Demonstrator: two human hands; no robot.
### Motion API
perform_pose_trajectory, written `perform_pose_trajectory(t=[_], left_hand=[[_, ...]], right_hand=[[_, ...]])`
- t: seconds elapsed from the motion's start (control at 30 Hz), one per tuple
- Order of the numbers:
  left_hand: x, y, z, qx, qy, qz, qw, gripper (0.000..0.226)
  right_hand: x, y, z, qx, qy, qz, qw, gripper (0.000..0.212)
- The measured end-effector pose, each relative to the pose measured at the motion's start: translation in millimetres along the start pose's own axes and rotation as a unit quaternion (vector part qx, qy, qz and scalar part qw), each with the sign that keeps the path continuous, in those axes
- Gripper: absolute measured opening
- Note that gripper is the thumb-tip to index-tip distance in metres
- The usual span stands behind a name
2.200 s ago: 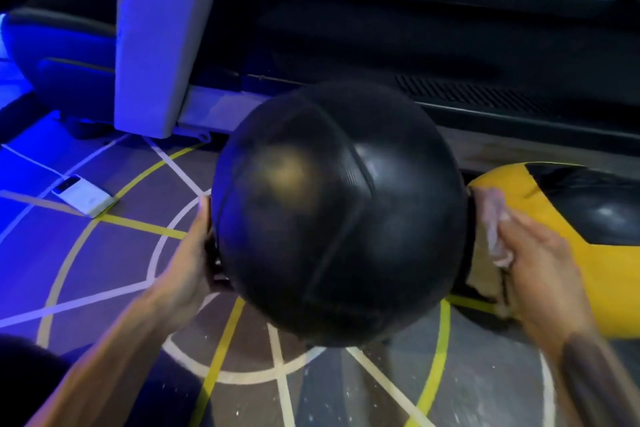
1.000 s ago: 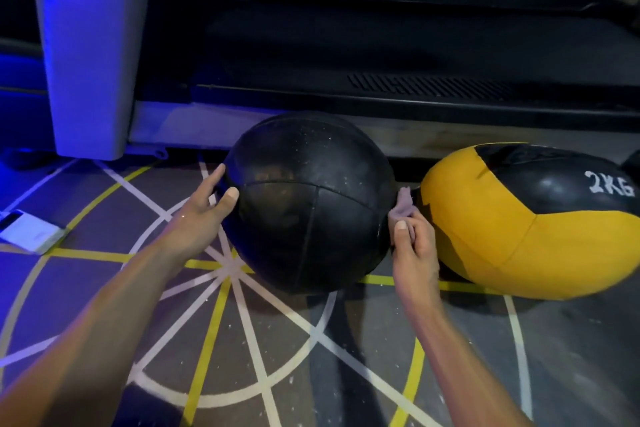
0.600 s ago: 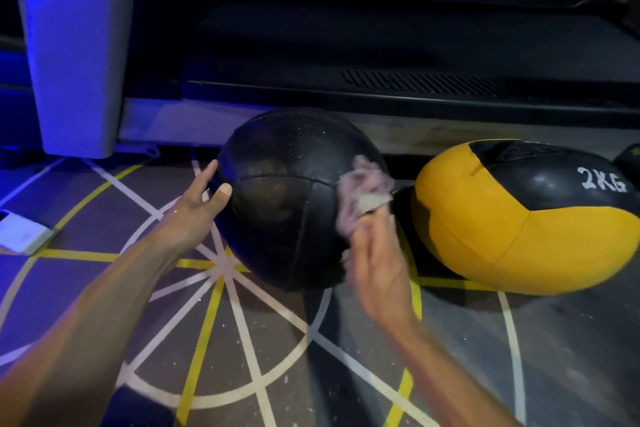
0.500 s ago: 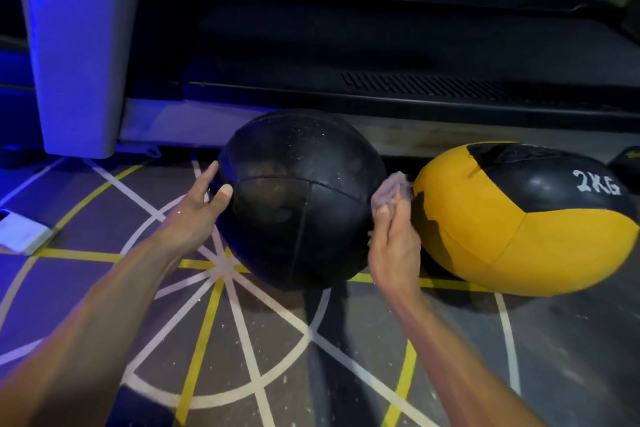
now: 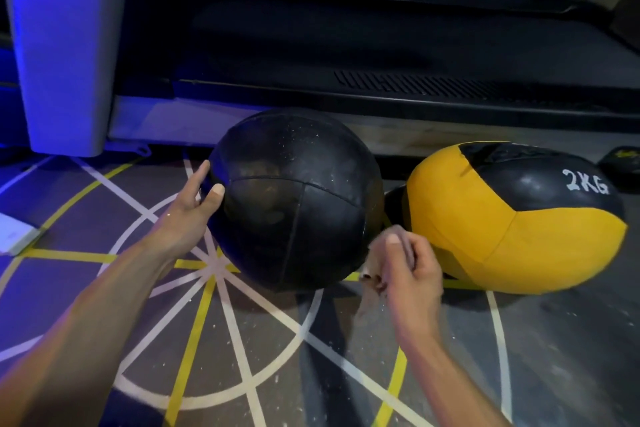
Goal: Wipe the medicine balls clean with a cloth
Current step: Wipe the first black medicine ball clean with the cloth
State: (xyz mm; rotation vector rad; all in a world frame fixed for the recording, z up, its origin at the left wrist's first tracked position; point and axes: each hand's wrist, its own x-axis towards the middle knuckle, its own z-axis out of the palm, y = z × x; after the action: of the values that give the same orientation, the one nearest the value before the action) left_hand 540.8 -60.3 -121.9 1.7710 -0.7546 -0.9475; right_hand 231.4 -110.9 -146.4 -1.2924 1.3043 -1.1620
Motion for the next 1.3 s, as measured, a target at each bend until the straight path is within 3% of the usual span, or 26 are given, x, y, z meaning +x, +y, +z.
perform_pose_trajectory(t=[0.1,0.2,0.3,0.47,0.6,0.7,0.83,0.9,0.97,1.0,1.07,1.17,1.3], left_hand=[[0,0,2,-0.006,0.0,0.002,1.0,0.069],[1,-1,0,-0.003,-0.001,-0.002,1.0,0.079],[1,-2,-1,-0.001,-0.003,-0.001,1.0,0.078],[-1,2,6,-0.014,-0.001,0.015,1.0,0.066],[0,3,6,-0.006,0.002,0.013,1.0,0.063],[1,3,3,0.001,0.004,0.003,1.0,0.066],[0,1,0,-0.002,-0.002,-0.008,1.0,0.048],[0,0,-1,-0.008,-0.009,-0.008,1.0,0.043],[0,-1,-4,-0.001,-0.011,-0.007,1.0,0.043],[1,-2,-5,0.003,-0.013,-0.01,1.0,0.043],[0,-1,-4,-0.003,-0.014,-0.006,1.0,0.05],[-2,2,1,-0.008,-0.009,0.01,1.0,0.074],[0,-1,4,-0.007,-0.004,0.02,1.0,0.072]], right_hand=[[-1,-1,9,-0.055,-0.065,-0.067,0.994,0.01],[4,-6,10,-0.109,-0.062,-0.17,0.977,0.011],[11,-9,11,-0.152,-0.053,-0.217,0.963,0.011],[9,10,1,-0.182,-0.111,-0.214,0.953,0.014],[20,-9,4,-0.183,-0.068,-0.188,0.963,0.016],[25,-13,9,-0.211,-0.032,-0.216,0.953,0.013],[-6,21,1,-0.263,-0.143,-0.218,0.929,0.01],[-16,26,-4,-0.23,-0.136,-0.154,0.951,0.014],[-13,20,-6,-0.147,-0.081,-0.064,0.984,0.013],[-8,13,-6,-0.13,-0.051,-0.059,0.988,0.011],[1,0,-5,-0.13,-0.033,-0.094,0.986,0.01],[5,-12,2,-0.137,-0.067,-0.109,0.982,0.011],[8,-5,2,-0.204,-0.091,-0.185,0.957,0.008]])
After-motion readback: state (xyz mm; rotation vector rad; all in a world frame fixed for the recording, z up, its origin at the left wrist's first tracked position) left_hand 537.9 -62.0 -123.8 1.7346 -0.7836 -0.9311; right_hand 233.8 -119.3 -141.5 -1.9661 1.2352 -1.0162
